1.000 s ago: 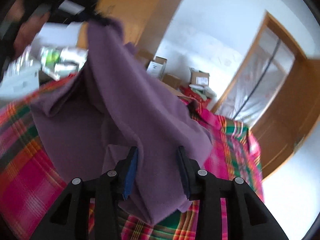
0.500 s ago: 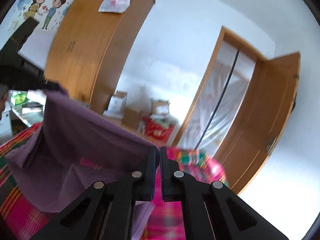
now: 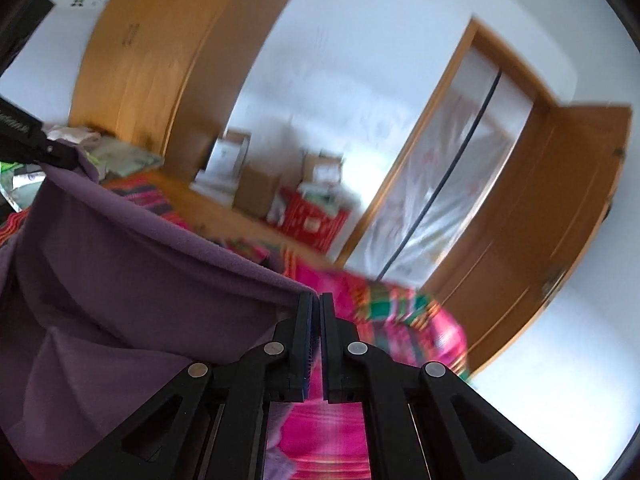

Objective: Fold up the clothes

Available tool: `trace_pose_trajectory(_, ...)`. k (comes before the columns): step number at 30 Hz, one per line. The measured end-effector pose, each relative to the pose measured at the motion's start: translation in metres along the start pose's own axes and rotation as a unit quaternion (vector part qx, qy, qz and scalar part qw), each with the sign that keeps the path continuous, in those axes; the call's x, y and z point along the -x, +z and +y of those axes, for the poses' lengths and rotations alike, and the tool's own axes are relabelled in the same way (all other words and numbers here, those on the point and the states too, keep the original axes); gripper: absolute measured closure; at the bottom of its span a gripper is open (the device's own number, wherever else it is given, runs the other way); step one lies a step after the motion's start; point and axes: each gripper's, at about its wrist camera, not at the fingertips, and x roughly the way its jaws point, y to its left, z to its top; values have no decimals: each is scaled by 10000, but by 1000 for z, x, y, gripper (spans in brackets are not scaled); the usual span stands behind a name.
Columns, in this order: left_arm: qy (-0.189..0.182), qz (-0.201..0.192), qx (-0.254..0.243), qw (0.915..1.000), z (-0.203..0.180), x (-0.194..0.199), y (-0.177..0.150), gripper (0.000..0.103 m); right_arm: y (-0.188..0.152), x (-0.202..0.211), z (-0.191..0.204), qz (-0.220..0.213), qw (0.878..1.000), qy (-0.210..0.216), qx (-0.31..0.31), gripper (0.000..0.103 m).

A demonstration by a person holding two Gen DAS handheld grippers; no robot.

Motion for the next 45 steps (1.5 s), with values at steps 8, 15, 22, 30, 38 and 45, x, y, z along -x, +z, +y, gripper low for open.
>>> trace_pose_trajectory(8, -100, 566, 198, 9981, 26, -31, 0, 78, -3, -70, 4, 961, 9944, 383, -199, 100)
trace_pose_trajectory(15, -272, 656, 61, 9975, 42, -15, -2, 67, -11, -91, 1, 1450, 9855, 709, -517, 100)
trace_pose_trajectory(22, -27, 416, 443, 9981, 67, 18, -6, 69, -16, -81, -16, 1506, 9746, 1289, -1039, 99)
trace_pose_trajectory(30, -708, 629, -329, 9950, 15, 48, -46, 69, -23, -57, -45, 1354, 9464, 2222, -1915, 86)
trace_pose_trajectory(38, -1267, 1058, -1140, 9797, -51, 32, -92, 69, -44, -24, -67, 1199, 9196, 2840, -2436, 81)
trace_pose_trajectory(45, -1353, 1375, -1215, 9737, -64, 16, -112, 69, -79, -6, -83, 1151, 8808, 3441, -3042, 78)
